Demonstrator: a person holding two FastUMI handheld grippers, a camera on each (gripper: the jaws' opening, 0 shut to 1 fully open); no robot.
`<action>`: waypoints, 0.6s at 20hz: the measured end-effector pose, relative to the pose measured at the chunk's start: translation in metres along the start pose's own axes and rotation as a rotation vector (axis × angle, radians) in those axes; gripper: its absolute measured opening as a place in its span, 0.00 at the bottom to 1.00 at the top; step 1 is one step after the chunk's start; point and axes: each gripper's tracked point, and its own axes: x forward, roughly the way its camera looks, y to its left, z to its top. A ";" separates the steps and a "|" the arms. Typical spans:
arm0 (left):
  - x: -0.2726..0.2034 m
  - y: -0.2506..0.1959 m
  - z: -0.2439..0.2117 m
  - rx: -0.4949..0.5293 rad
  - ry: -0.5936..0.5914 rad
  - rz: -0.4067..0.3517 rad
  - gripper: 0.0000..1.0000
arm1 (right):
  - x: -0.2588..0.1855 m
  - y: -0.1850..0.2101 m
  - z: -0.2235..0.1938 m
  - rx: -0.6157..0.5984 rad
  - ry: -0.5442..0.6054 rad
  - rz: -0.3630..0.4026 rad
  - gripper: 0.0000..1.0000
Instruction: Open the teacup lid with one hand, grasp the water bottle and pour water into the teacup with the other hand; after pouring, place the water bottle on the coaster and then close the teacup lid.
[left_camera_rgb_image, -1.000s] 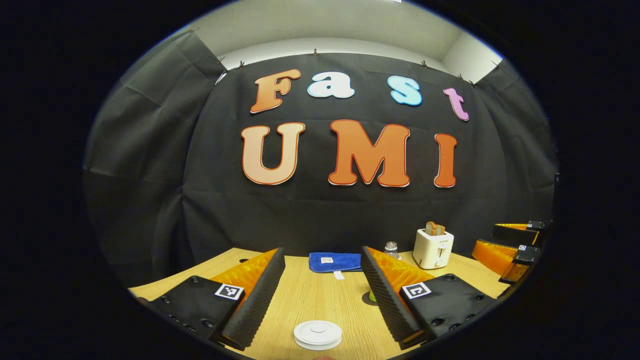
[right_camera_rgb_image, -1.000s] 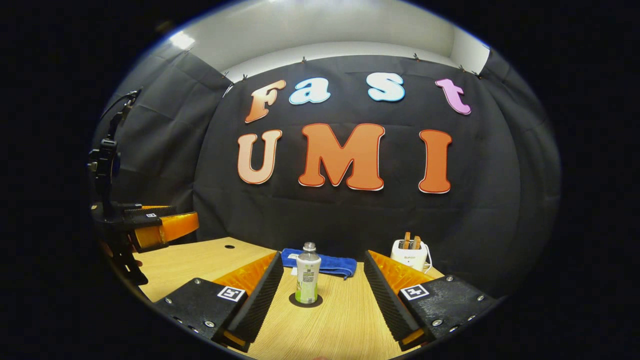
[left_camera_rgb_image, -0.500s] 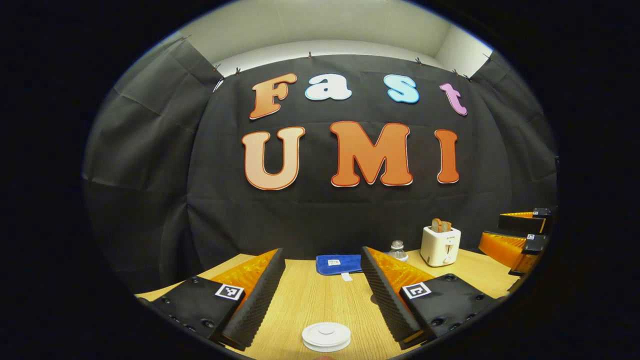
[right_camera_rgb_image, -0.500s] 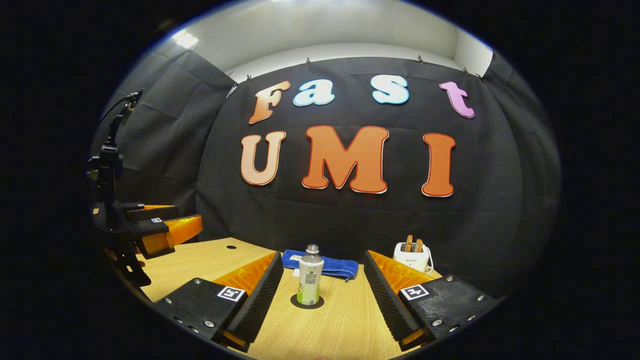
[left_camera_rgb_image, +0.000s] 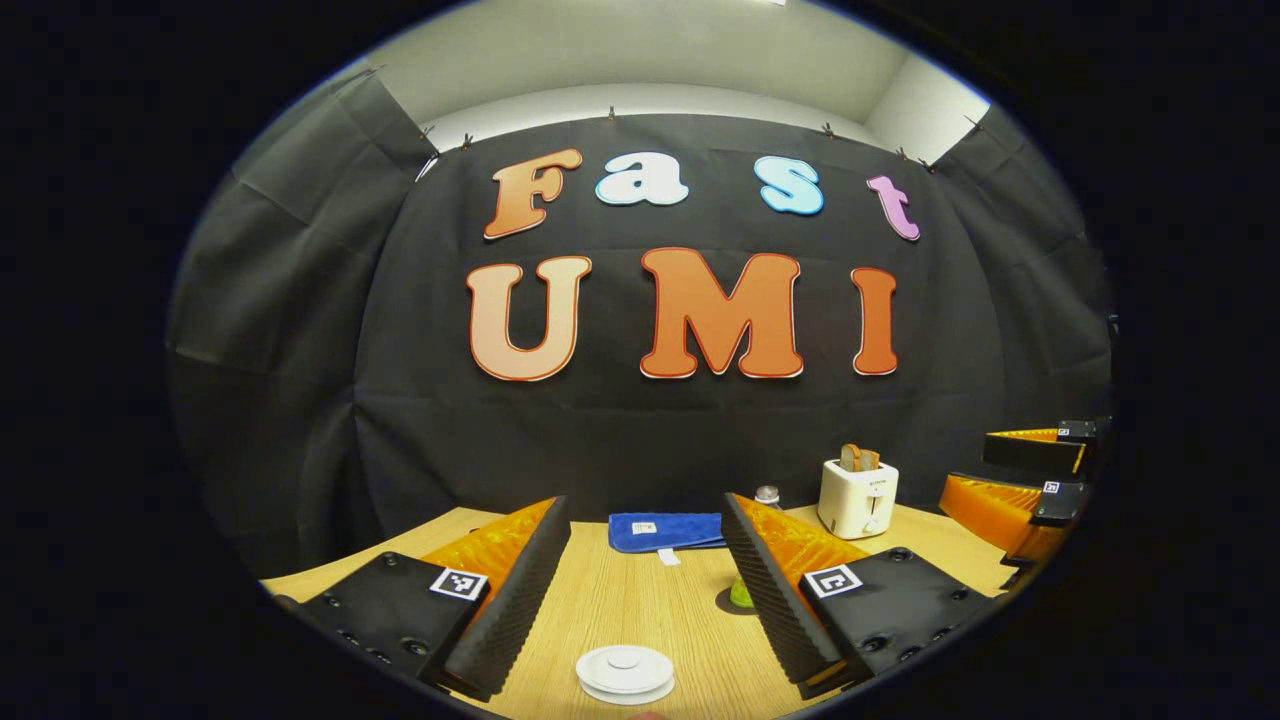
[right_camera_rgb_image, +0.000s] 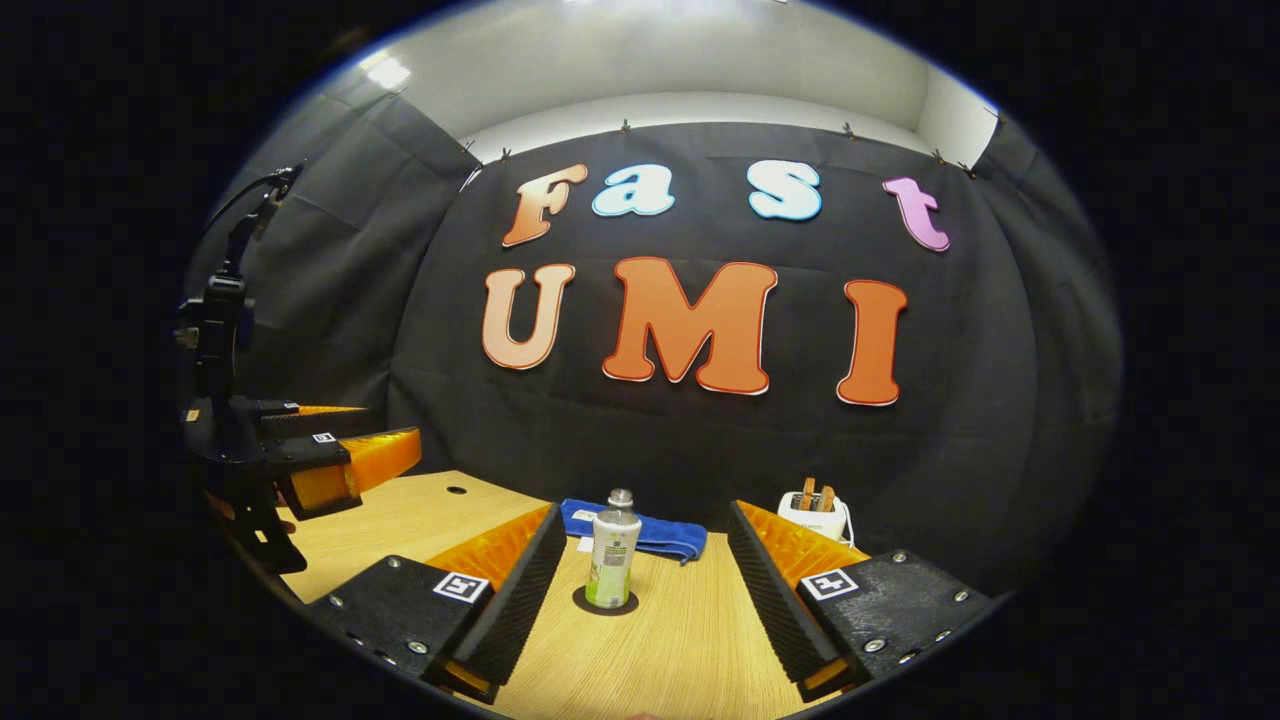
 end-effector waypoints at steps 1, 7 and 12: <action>-0.002 0.000 -0.002 0.001 0.001 0.000 0.95 | -0.001 0.001 -0.002 0.001 0.004 0.001 0.98; -0.008 0.000 -0.010 0.006 0.003 0.009 0.99 | -0.004 0.011 -0.016 -0.018 0.031 0.022 0.99; -0.012 -0.005 -0.009 0.028 -0.013 0.008 0.95 | -0.008 0.013 -0.014 -0.031 0.024 0.028 0.99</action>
